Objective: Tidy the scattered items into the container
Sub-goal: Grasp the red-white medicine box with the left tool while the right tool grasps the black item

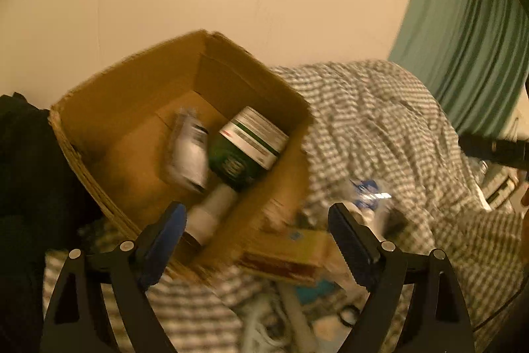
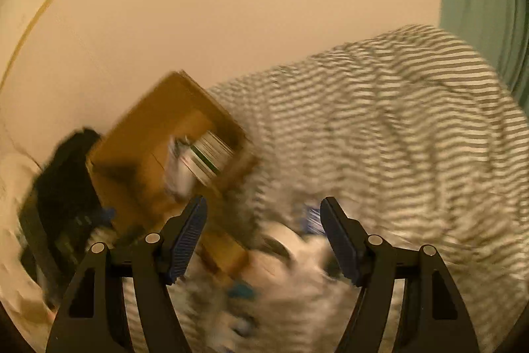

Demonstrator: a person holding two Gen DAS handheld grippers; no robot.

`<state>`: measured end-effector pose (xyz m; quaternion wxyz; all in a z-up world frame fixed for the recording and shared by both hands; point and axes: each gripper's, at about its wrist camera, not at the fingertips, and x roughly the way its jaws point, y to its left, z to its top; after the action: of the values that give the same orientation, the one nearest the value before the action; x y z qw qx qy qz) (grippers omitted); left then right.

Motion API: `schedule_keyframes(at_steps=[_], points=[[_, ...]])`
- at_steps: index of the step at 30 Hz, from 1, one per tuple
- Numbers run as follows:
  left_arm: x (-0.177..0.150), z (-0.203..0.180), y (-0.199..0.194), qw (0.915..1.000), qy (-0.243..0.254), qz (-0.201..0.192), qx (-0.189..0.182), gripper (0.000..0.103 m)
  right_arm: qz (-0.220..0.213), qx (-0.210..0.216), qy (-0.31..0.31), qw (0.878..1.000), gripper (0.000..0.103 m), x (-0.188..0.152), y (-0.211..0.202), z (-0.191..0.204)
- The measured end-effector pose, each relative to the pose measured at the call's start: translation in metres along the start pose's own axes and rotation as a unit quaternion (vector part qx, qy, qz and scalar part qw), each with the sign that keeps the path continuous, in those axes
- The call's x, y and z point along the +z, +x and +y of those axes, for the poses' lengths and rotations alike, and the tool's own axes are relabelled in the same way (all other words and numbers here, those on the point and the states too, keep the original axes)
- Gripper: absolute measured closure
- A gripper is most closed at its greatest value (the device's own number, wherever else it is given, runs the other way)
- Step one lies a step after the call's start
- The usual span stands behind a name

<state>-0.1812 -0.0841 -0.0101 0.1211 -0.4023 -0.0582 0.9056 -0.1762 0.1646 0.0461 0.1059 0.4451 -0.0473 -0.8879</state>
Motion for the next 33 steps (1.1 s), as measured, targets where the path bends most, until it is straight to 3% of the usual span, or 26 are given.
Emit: schedule_keyframes(at_steps=[5, 9, 12, 25, 33], points=[[-0.025, -0.034, -0.003, 0.9998, -0.004, 0.021, 0.001, 0.013, 0.028, -0.032, 0.016, 0.999, 0.032, -0.049, -0.015, -0.045], [-0.052, -0.043, 0.011, 0.9991, -0.027, 0.033, -0.004, 0.013, 0.043, -0.054, 0.039, 0.997, 0.032, -0.074, 0.004, -0.065], [-0.067, -0.049, 0.031, 0.9982, -0.023, 0.055, 0.003, 0.013, 0.053, -0.086, 0.019, 0.995, 0.032, -0.084, 0.026, -0.065], [-0.099, -0.065, 0.099, 0.9911, 0.083, 0.094, 0.045, 0.013, 0.111, -0.12, -0.003, 0.987, 0.032, -0.107, 0.117, -0.068], [-0.104, -0.055, 0.125, 0.9873, 0.079, 0.112, 0.081, 0.013, 0.122, -0.122, -0.015, 0.985, 0.032, -0.107, 0.145, -0.073]])
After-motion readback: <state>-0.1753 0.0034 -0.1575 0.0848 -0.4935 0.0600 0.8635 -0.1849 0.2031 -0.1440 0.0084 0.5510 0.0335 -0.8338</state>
